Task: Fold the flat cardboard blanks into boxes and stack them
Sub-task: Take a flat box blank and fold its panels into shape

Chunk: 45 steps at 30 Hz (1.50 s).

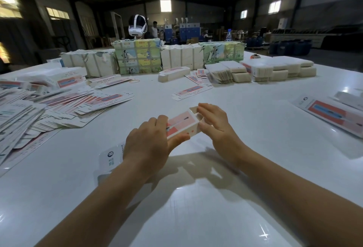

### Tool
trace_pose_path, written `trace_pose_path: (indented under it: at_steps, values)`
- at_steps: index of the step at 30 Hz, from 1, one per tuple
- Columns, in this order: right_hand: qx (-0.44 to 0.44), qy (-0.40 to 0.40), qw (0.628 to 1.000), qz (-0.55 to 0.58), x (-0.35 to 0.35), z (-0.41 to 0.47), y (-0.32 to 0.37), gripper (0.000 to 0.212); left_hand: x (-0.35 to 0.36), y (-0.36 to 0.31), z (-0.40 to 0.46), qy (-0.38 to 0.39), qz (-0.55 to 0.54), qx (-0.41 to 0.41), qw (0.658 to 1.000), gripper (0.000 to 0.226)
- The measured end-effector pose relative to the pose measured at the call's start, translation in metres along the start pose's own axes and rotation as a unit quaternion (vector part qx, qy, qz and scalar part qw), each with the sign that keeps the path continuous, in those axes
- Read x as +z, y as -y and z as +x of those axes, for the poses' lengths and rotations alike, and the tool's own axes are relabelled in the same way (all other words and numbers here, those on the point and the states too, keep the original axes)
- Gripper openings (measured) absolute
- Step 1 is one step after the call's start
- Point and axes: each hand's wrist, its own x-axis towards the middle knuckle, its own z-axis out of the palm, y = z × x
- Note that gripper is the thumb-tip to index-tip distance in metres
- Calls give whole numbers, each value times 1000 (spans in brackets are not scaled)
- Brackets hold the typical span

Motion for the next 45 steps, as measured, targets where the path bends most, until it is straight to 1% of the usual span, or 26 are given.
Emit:
trace_pose_path:
  at_steps: [1,3,5,7,10,11,13,19,23,25,26,27,28,29,30,31,32,33,34,35,36,38,40,43,45]
  values:
    - [-10,-11,999,-30,1,0,-2,45,0,-1,0,-4,0,-3,1000,86]
    - [-26,-29,995,-90,6,0,-3,57,-1,-3,0,-8,1,-12,1000,84]
    - [-26,-38,993,-111,8,1,-2,63,-1,-4,0,-10,0,-14,1000,84]
    - [-27,-40,993,-110,10,0,-2,62,-1,-6,-2,-14,3,-14,1000,84]
    - [-37,-64,995,-74,14,-2,1,53,-1,-9,-2,-21,9,-13,1000,83]
    - [-36,-67,995,-69,15,-3,2,53,-1,-10,-2,-22,11,-12,1000,83]
    - [-29,-62,994,-86,16,-2,2,57,-1,-11,-2,-22,22,-10,999,83]
    - [-32,-34,978,-205,18,-1,3,72,-1,-8,-2,-28,57,4,998,91]
    - [-24,10,973,-228,18,-2,-1,78,-1,-1,-3,-17,66,17,998,90]
    - [-28,13,985,-171,17,4,-1,72,-1,1,-2,-15,54,10,998,89]
    - [-26,-18,993,-114,16,8,0,66,-1,1,-2,-16,41,4,999,89]
    - [-8,-76,996,-37,12,14,3,61,-1,1,-2,-16,30,0,999,89]
    - [29,-141,988,59,8,18,6,58,-1,0,-2,-18,25,-1,1000,89]
    - [83,-192,963,170,5,21,5,56,-1,-1,-2,-20,26,1,999,89]
    - [160,-210,921,285,2,22,2,54,-1,-2,-3,-21,33,3,999,90]
    - [243,-188,865,397,-1,22,0,55,-1,-4,-3,-20,43,7,999,91]
    - [307,-132,805,490,-3,20,0,57,0,-6,-3,-18,56,11,998,92]
    - [338,-72,763,546,-4,16,-2,59,1,-9,-3,-16,70,17,997,93]
    - [340,-26,743,576,-3,15,1,58,2,-11,-4,-13,83,22,996,95]
    - [323,-4,745,583,0,12,2,53,3,-13,-4,-9,92,25,995,96]
    - [299,7,768,567,2,12,5,45,4,-13,-4,-6,97,26,995,97]
    - [241,5,839,488,8,12,8,23,5,-15,-5,-6,103,27,994,96]
    - [184,5,891,415,11,10,6,8,6,-15,-5,-11,111,31,993,94]
    - [141,-2,945,296,12,5,6,17,5,-17,-5,-13,111,35,993,96]
    - [130,-15,967,220,14,2,6,13,4,-18,-6,-16,115,44,992,96]
